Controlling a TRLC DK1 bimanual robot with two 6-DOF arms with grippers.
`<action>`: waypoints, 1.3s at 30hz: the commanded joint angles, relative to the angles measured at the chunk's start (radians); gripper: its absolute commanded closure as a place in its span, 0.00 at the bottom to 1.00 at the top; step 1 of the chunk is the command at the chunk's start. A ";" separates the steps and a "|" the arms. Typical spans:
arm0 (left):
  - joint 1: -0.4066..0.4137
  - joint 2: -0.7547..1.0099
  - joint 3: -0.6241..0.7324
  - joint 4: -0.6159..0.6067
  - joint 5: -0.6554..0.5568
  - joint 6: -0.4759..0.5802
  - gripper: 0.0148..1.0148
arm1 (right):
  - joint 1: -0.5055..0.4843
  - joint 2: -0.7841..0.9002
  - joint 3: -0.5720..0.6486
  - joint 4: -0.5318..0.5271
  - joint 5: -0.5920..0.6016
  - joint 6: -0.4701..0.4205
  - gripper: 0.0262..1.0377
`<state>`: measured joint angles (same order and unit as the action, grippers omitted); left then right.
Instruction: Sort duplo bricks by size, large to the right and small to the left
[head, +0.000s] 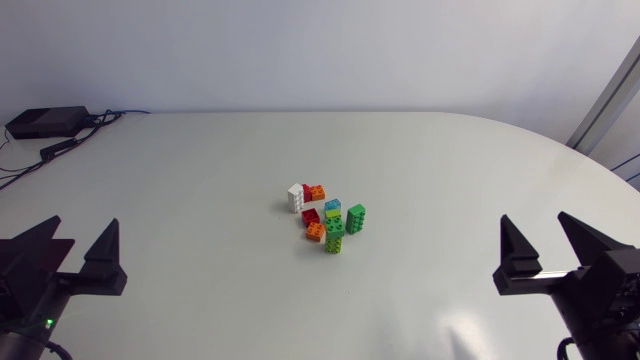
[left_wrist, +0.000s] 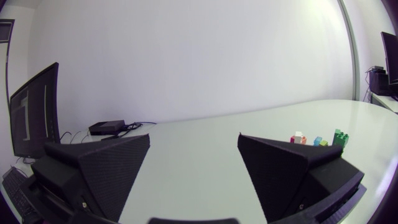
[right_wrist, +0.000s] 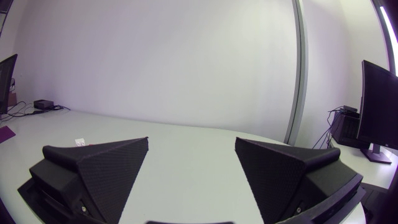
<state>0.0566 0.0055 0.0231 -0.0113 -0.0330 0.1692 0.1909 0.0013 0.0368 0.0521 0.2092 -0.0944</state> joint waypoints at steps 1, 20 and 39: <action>-0.006 -0.016 -0.022 0.008 -0.001 0.024 0.03 | 0.005 -0.004 -0.041 -0.015 -0.004 -0.007 0.03; 0.003 -0.001 -0.020 0.001 -0.001 0.026 0.03 | -0.025 0.016 -0.041 -0.015 -0.007 -0.062 0.03; 0.009 0.672 0.597 -0.222 -0.001 0.026 0.04 | -0.045 0.667 0.537 -0.158 -0.110 -0.033 0.03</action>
<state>0.0708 0.5941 0.5110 -0.1764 -0.0330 0.1761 0.1307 0.5877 0.5076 -0.0517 0.1230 -0.1452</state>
